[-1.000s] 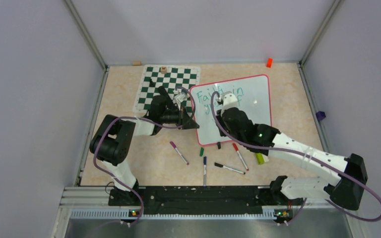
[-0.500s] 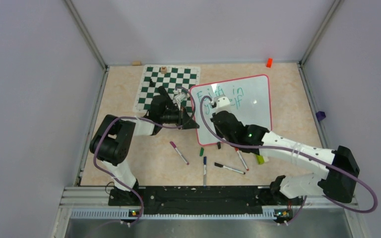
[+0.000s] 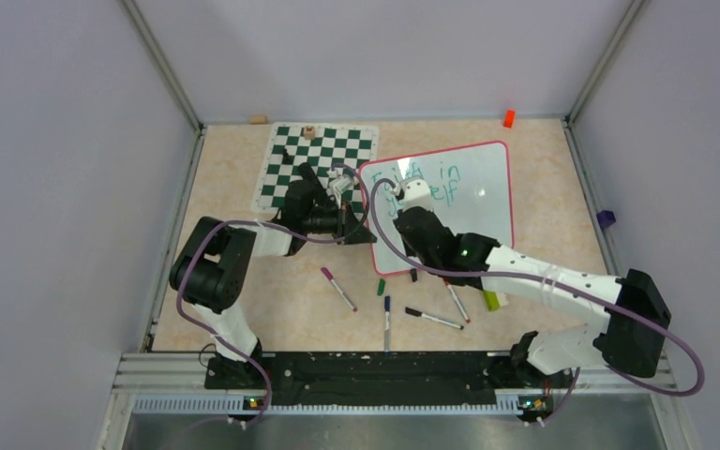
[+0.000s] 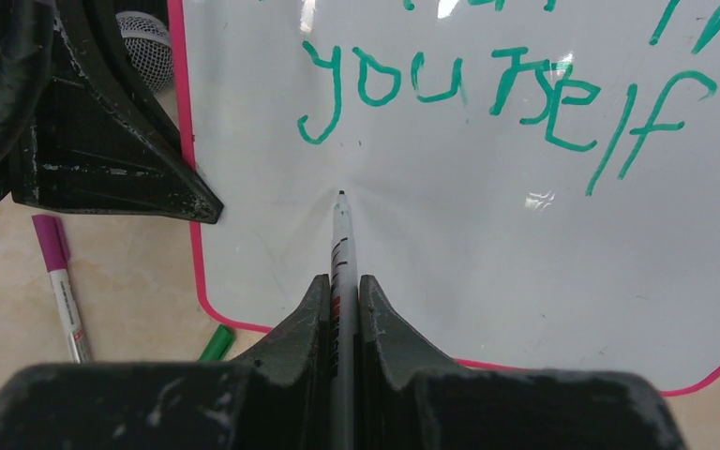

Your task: Write a sentence on the whiteboard

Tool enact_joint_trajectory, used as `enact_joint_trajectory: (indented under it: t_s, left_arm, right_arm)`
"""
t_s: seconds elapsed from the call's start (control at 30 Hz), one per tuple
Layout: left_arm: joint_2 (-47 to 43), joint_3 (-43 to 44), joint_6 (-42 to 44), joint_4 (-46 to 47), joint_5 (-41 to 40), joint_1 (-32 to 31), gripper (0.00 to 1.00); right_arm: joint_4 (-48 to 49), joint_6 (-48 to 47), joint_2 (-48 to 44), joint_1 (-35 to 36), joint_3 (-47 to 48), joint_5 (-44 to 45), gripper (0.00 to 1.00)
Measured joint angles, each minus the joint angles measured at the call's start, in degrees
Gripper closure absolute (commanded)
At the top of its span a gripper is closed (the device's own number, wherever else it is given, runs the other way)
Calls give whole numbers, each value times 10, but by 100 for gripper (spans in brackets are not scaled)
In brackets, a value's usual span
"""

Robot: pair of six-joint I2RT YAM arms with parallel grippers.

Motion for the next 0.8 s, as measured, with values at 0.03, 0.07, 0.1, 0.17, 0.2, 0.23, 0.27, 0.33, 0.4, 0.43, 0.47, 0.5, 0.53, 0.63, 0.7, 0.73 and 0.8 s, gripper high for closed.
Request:
enact_joint_trajectory:
  t_s: [0.03,0.07,0.1,0.17,0.2,0.23,0.27,0.33,0.4,0.43,0.47,0.5,0.53,0.63,0.7,0.73,0.8]
  left_arm:
    - [0,0,0,0,0,0,100]
    - [0,0,0,0,0,0,100]
    - [0,0,0,0,0,0,100]
    - [0,0,0,0,0,0,100]
    - [0,0,0,0,0,0,100]
    - [0,0,0,0,0,0,100]
    - [0,0,0,0,0,0,100]
    - [0,0,0,0,0,0,100]
    - [0,0,0,0,0,0,100]
    - [0,0,0,0,0,0,100]
    - [0,0,0,0,0,0,100]
    - [0,0,0,0,0,0,100]
    - [0,0,-1,0,0,0,100]
    - [0,0,-2,0,0,0,100]
    - [0,0,-2,0,0,0,100]
    - [0,0,-2,0,0,0,100]
    - [0,0,-2,0,0,0,100]
  right_arm:
    - [0,-1,3,0,3,3,100]
    - [1,-2,6,0,6,6,100]
    - [2,-3,8,0,8,9,100]
    - [5,-3,12,0,10,13,100]
    - [5,-3,12,0,10,15,100]
    - [5,-3,14,0,10,16,100]
    - [5,-3,16,0,10,17,100]
    - [6,-4,20,0,10,19,100]
    - [7,-5,26,0,10,19,100]
    - [8,-5,30,0,10,20,100]
    - [8,-5,32,0,10,20,100]
    - [9,-5,35,0,10,21,100]
    - [9,-5,37,0,10,21,100]
    - [9,-5,37,0,10,21,100]
    - [9,-5,37,0,10,21,100]
    - [9,-5,37,0,10,21,100]
    - [9,-3,37,0,10,21,100]
